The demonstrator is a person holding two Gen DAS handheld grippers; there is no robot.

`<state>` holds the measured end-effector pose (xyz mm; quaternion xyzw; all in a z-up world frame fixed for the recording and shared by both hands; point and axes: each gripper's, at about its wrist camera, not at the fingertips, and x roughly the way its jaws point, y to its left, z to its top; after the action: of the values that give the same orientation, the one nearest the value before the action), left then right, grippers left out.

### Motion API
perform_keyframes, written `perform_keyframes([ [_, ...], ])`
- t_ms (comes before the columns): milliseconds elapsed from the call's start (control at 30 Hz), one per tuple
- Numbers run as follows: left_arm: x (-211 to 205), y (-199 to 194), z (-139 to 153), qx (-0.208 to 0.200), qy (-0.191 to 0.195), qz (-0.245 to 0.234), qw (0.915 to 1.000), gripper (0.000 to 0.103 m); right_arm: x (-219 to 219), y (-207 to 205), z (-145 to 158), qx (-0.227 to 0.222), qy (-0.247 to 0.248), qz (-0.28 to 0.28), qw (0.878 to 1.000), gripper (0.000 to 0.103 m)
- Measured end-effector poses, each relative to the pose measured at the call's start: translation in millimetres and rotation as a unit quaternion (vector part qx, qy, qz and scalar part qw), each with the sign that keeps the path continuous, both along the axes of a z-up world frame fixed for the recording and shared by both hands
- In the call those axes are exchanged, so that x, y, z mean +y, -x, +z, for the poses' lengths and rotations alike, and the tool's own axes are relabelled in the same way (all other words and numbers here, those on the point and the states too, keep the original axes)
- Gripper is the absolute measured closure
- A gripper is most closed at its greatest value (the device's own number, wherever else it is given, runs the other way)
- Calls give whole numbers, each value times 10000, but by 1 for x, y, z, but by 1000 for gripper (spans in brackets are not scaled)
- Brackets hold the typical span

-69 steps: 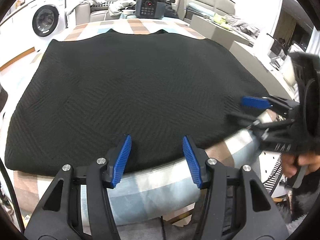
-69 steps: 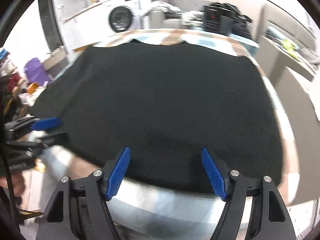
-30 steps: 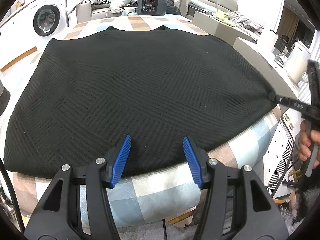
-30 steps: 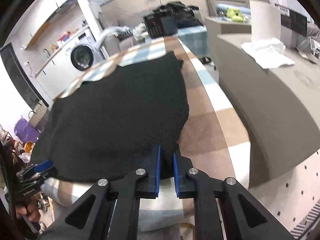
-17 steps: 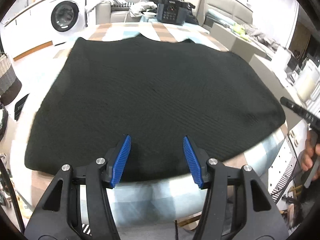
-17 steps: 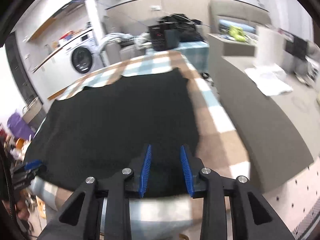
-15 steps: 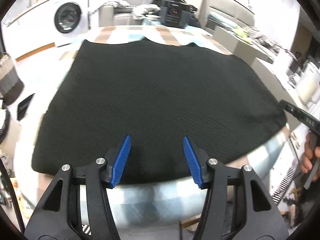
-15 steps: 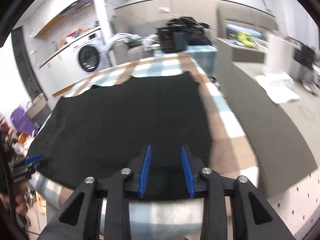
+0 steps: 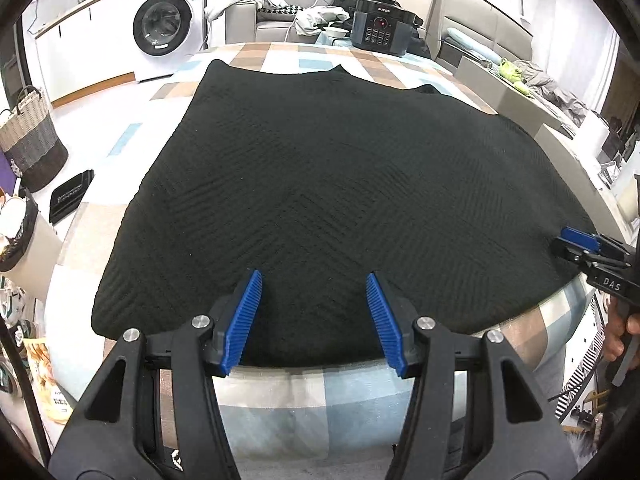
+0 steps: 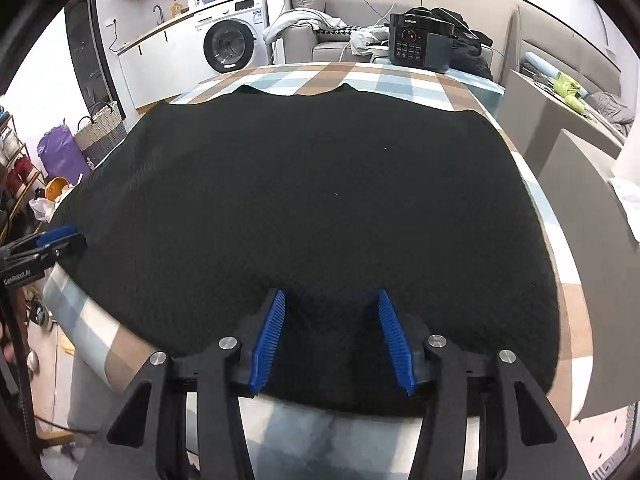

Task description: Fold small clothes

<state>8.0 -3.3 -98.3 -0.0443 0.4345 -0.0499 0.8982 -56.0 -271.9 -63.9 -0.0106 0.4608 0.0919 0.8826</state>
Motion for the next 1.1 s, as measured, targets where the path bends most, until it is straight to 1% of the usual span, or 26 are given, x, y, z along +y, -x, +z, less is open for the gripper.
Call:
perform_keyframes([
  [133, -3, -3, 3, 4, 32, -11, 10000, 51, -9, 5, 4, 93, -151, -218, 9996, 53],
  [233, -8, -16, 8, -78, 63, -46, 9999, 51, -3, -3, 8, 24, -211, -204, 9996, 53],
  [300, -13, -29, 9, -144, 60, -115, 9998, 51, 7, -13, 10, -81, -122, -172, 9997, 53],
  [367, -18, -41, 6, -80, 4, -200, 9998, 51, 20, -26, 9, -146, -149, -8, 9998, 53],
  [433, -23, -53, -2, 81, -131, -176, 9997, 51, 28, -35, 3, -81, -218, 107, 9997, 53],
  [467, -25, -53, -3, -21, -209, -210, 9996, 50, 30, -37, -1, -17, -158, 105, 9998, 53],
  [500, -25, -54, -3, -5, -235, -249, 9994, 50, 30, -38, -1, -84, -62, 113, 9999, 53],
  [567, -20, -55, -3, 26, -145, -217, 9997, 50, 28, -34, -3, -128, 208, 168, 9996, 52],
  [600, -16, -54, -3, 26, -64, -188, 9998, 50, 23, -32, -3, -147, 212, 160, 9995, 49],
  [667, -12, -53, -2, 34, -28, -173, 9998, 50, 7, -28, -2, -97, -43, 33, 9999, 45],
  [700, -11, -53, -2, 42, -13, -176, 9998, 50, 1, -27, -2, -84, -79, -33, 9999, 45],
  [767, -10, -53, -1, 69, -18, -161, 9998, 50, -7, -24, -1, -75, 36, -175, 9998, 45],
  [867, -14, -60, 1, 71, 39, -178, 9998, 50, -16, -27, 3, -46, -144, -342, 9993, 45],
  [1000, -19, -77, 5, 15, 68, -159, 9998, 50, -6, -45, 8, -138, 18, -384, 9992, 45],
  [1100, -24, -96, 6, 3, 36, -211, 9998, 50, 9, -62, 12, -206, 48, -218, 9995, 45],
])
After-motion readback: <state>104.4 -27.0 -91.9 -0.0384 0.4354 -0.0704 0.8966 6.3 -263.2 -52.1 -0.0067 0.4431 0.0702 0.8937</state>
